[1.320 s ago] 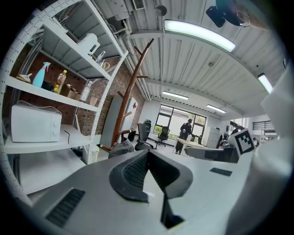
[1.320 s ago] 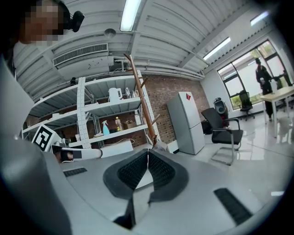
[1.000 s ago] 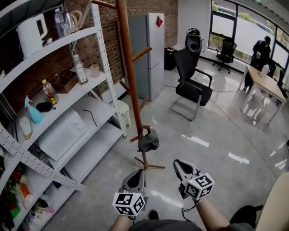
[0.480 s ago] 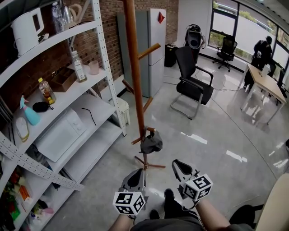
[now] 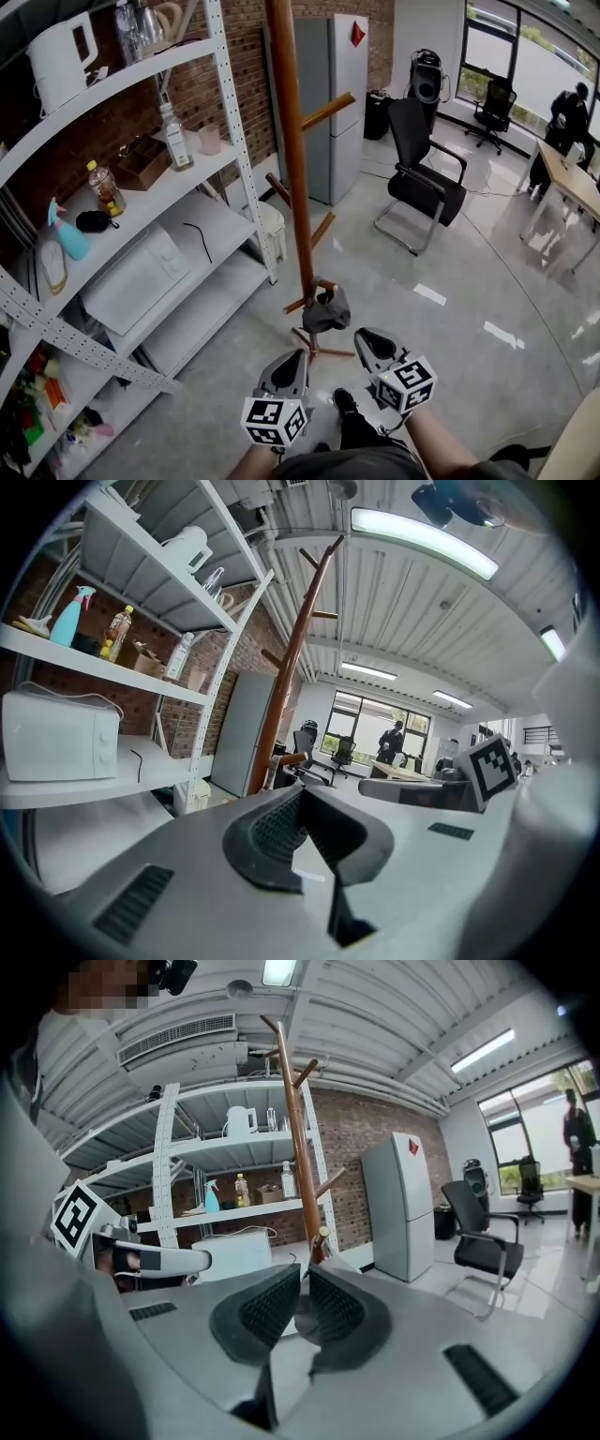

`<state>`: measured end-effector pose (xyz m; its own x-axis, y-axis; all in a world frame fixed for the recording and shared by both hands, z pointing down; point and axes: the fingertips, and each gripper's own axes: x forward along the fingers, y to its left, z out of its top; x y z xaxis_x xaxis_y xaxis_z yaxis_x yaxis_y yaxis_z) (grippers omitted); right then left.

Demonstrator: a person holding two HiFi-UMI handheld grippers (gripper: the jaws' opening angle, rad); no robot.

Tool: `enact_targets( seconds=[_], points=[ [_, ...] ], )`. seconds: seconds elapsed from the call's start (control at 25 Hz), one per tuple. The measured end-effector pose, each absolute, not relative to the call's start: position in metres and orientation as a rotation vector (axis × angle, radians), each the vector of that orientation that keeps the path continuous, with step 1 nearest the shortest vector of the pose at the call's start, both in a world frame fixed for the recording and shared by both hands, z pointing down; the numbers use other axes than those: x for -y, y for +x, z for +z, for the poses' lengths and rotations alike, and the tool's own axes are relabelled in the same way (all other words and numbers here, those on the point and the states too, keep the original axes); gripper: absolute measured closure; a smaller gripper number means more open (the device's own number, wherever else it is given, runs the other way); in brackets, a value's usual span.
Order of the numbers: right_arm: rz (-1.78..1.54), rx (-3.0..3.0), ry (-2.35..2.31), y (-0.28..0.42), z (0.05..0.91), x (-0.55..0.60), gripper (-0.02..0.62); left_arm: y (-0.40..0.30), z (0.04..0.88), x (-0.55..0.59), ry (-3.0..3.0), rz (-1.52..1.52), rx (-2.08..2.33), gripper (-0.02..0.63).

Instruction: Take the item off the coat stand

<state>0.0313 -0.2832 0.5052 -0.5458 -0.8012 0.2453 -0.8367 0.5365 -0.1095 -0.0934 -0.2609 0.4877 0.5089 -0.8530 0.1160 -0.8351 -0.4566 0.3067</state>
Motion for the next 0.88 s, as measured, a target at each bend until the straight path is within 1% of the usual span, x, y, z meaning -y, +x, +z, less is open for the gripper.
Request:
enact_targets(
  seconds=[0.16, 0.24, 0.36, 0.68, 0.8, 0.88],
  points=[
    [0.355, 2.612, 1.367, 0.028, 0.513, 0.308, 0.584, -0.091, 0.495, 0.281, 2.410, -0.053, 1.421, 0.600],
    [0.395, 2.622, 1.339, 0.026, 0.517, 0.317, 0.545, -0.090, 0.496, 0.291, 2.399, -0.047, 1.422, 0.600],
    [0.420, 2.619, 1.297, 0.025, 0.526, 0.328, 0.537, -0.085, 0.498, 0.301, 2.400, -0.031, 1.421, 0.600],
    [0.401, 2.564, 1.192, 0.008, 0.549, 0.355, 0.431, -0.088, 0.502, 0.322, 2.376, -0.006, 1.446, 0.600],
    [0.352, 2.506, 1.155, 0.002, 0.559, 0.362, 0.408, -0.090, 0.502, 0.329, 2.363, -0.004, 1.461, 0.600],
    [0.319, 2.470, 1.151, 0.002, 0.564, 0.366, 0.403, -0.090, 0.501, 0.333, 2.357, -0.006, 1.468, 0.600]
  ],
)
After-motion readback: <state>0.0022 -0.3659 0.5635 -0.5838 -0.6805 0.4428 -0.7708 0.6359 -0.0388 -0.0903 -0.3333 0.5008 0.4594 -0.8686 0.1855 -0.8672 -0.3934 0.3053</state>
